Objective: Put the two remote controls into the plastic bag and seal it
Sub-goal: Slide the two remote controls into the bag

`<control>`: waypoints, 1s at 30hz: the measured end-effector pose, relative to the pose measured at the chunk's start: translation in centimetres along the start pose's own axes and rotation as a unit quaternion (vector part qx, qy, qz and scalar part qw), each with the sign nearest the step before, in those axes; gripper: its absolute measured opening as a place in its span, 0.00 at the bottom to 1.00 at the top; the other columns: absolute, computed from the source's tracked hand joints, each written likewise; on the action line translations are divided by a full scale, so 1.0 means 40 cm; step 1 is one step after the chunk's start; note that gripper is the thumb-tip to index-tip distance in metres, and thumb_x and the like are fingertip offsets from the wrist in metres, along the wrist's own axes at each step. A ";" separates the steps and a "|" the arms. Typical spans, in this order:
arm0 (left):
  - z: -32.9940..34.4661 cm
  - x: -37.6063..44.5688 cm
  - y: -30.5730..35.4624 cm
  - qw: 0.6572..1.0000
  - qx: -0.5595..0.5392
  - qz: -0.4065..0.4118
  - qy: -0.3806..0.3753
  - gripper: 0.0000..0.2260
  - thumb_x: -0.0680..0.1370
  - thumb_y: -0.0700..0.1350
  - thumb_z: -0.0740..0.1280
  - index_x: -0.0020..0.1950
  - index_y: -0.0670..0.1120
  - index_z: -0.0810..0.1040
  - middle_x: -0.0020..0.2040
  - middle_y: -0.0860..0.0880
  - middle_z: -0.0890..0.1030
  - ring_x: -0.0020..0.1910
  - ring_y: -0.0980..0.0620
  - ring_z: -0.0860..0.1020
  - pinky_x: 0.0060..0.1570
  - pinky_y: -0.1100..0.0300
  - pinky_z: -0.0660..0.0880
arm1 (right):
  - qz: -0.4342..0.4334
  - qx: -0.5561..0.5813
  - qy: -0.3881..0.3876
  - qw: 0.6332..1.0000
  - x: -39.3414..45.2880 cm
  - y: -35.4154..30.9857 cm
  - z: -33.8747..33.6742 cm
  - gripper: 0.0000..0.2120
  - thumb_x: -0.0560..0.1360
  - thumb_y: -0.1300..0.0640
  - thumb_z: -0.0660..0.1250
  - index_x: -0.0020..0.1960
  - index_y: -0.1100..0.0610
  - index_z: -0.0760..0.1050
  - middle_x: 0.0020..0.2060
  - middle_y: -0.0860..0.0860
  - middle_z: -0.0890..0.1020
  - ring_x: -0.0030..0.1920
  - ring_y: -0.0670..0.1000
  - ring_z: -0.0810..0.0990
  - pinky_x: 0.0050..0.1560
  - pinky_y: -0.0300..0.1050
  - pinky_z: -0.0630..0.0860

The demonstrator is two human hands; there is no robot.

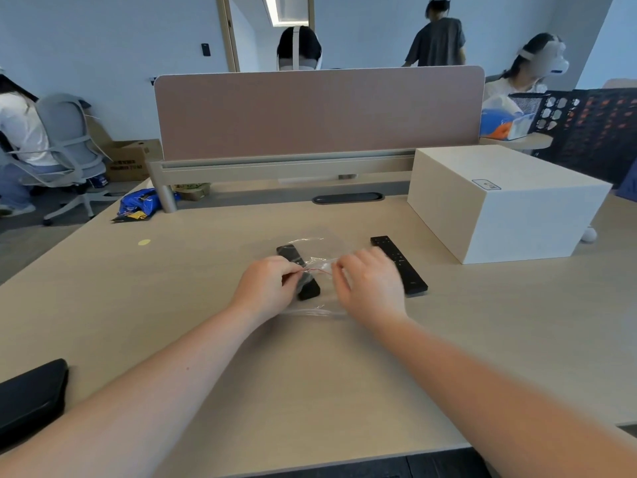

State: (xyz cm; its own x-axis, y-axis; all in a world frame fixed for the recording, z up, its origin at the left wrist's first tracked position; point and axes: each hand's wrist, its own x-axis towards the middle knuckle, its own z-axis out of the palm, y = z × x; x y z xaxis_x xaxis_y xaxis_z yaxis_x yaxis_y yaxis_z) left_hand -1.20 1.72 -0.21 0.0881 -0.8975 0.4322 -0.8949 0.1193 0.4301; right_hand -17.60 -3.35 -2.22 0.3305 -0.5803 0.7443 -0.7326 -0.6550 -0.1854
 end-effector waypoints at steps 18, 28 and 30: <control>-0.014 0.014 0.069 0.996 0.054 -0.072 -0.020 0.17 0.75 0.54 0.64 0.33 0.44 0.80 0.36 0.45 0.80 0.39 0.43 0.76 0.36 0.53 0.70 | 0.316 0.110 -0.128 0.934 0.015 0.094 -0.133 0.13 0.77 0.55 0.62 0.59 0.56 0.77 0.44 0.53 0.82 0.41 0.53 0.76 0.38 0.41 0.72; -0.046 0.031 0.097 0.986 0.058 -0.155 -0.016 0.12 0.75 0.47 0.63 0.36 0.44 0.80 0.32 0.46 0.77 0.38 0.41 0.76 0.32 0.58 0.65 | 0.253 0.239 -0.157 0.924 0.007 0.001 -0.298 0.11 0.74 0.56 0.68 0.56 0.55 0.81 0.38 0.46 0.79 0.42 0.49 0.77 0.46 0.40 0.72; -0.052 0.030 0.097 0.984 0.069 -0.160 -0.018 0.11 0.75 0.45 0.62 0.36 0.43 0.80 0.30 0.46 0.76 0.36 0.42 0.75 0.30 0.59 0.64 | 0.245 0.230 -0.175 0.925 -0.003 -0.005 -0.303 0.10 0.74 0.57 0.68 0.54 0.56 0.82 0.40 0.50 0.81 0.42 0.50 0.78 0.44 0.40 0.73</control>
State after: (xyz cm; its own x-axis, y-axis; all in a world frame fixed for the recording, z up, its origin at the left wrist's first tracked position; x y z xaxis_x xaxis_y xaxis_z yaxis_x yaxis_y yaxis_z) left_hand -3.66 1.98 3.62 0.3627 -0.8941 0.2628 -0.8747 -0.2294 0.4270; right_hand -24.72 2.71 5.50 0.2577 -0.9307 0.2596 -0.5409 -0.3616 -0.7594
